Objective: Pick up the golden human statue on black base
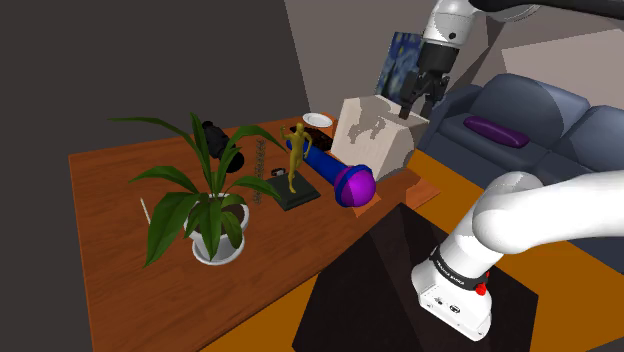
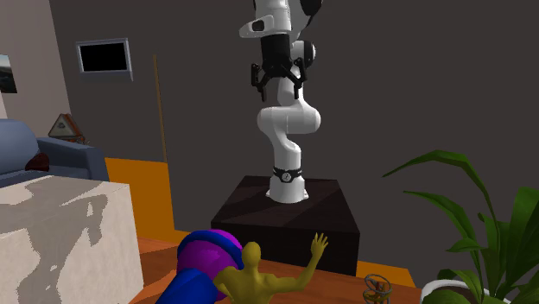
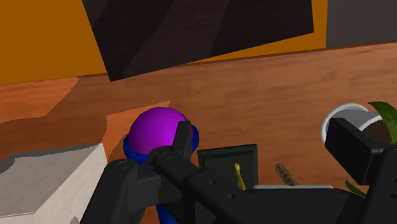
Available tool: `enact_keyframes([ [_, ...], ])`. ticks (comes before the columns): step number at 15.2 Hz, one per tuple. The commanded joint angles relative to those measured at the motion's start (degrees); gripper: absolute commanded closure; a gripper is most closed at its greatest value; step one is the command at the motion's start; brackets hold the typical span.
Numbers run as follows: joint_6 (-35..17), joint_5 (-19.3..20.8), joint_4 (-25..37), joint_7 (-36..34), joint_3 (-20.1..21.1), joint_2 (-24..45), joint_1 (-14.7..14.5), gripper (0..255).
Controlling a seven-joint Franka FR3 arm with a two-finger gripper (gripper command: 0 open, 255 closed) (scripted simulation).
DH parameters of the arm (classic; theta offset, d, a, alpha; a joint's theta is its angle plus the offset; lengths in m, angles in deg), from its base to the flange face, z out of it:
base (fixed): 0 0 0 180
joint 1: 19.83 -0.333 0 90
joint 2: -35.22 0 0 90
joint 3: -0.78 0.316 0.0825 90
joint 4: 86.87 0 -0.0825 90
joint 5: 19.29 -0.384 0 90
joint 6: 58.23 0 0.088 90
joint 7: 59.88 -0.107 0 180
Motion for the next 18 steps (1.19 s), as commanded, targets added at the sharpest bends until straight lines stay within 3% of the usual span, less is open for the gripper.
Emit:
enact_keyframes([
  [1,0.0,0.0,0.0,0.0,0.0,0.0,0.0,0],
  [9,-13.1,-0.8,3.6,-2.2,1.0,15.9,-0.4,0],
  [18,-23.2,-1.3,13.7,-4.4,1.6,35.2,-0.6,0],
])
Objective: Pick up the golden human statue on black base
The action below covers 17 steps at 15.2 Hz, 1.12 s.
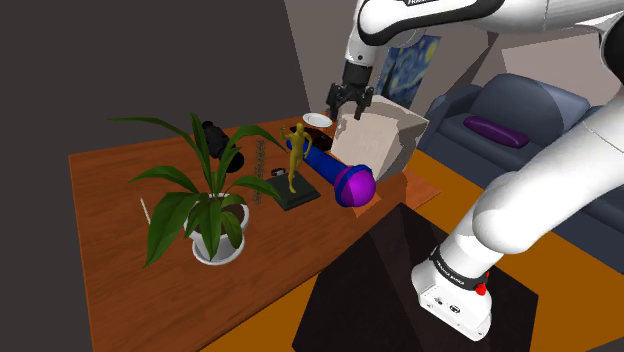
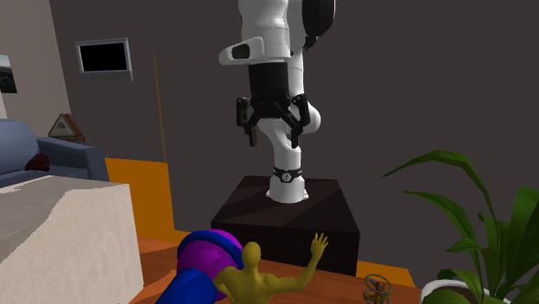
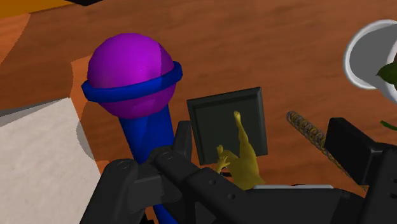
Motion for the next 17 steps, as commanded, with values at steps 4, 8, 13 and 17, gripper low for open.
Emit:
enact_keyframes([
  [4,-3.4,-0.1,8.0,-1.4,0.2,10.9,-0.1,0],
  [8,-4.9,-0.2,15.6,-2.4,0.2,19.7,-0.1,0],
  [13,-5.1,-0.2,27.3,-3.6,0.0,31.0,0.1,0],
  [17,-6.0,-0.3,31.1,-3.9,0.0,35.7,0.2,0],
])
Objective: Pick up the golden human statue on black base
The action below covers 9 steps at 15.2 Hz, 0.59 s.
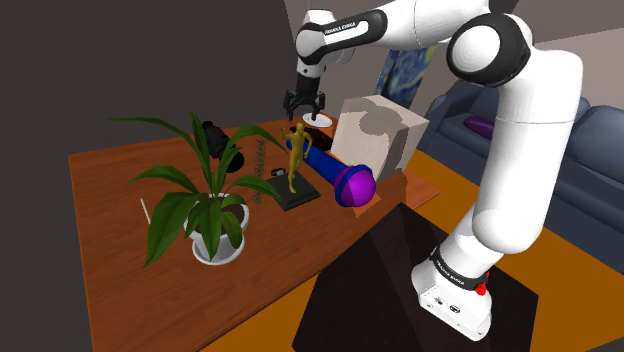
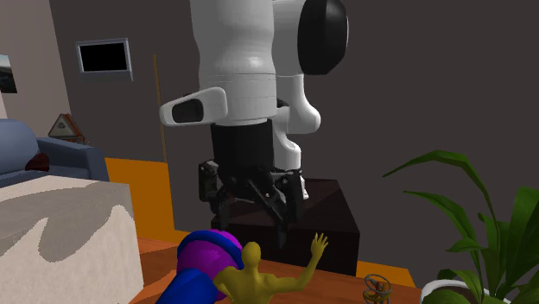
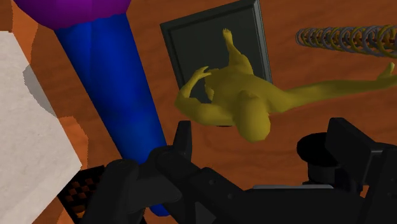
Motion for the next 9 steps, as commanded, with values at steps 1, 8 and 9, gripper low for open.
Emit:
enact_keyframes([
  [1,-1.0,-0.1,0.1,-0.1,0.0,1.1,0.0,0],
  [8,-4.1,-0.2,-1.8,0.1,0.1,2.3,-0.1,255],
  [9,-4.1,-0.2,-1.8,0.1,0.1,2.3,-0.1,255],
])
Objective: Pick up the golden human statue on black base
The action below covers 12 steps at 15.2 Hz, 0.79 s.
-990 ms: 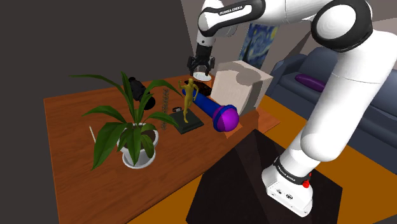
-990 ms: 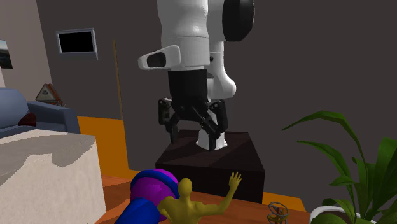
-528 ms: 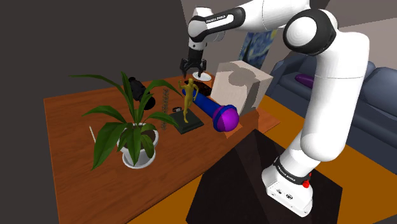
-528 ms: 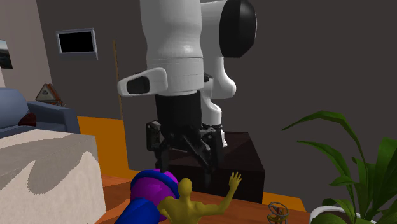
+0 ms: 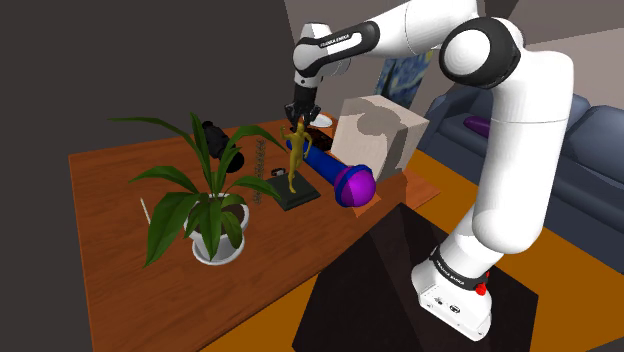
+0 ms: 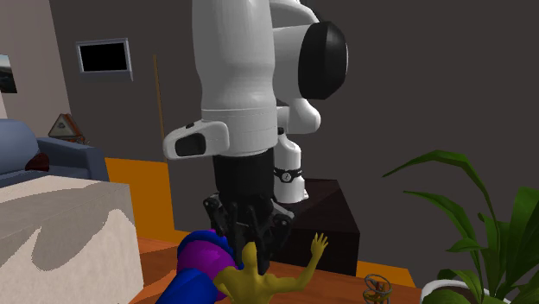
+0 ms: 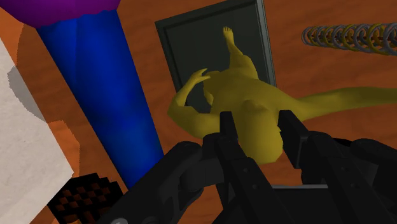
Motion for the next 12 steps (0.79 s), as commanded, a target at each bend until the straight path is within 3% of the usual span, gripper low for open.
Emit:
enact_keyframes([
  [1,-0.1,0.0,-0.1,0.0,0.0,0.0,0.0,255],
  [8,0.0,0.0,0.2,0.0,0.0,0.1,0.0,255],
  [12,2.6,0.1,1.6,-0.1,-0.1,-1.0,0.0,255],
])
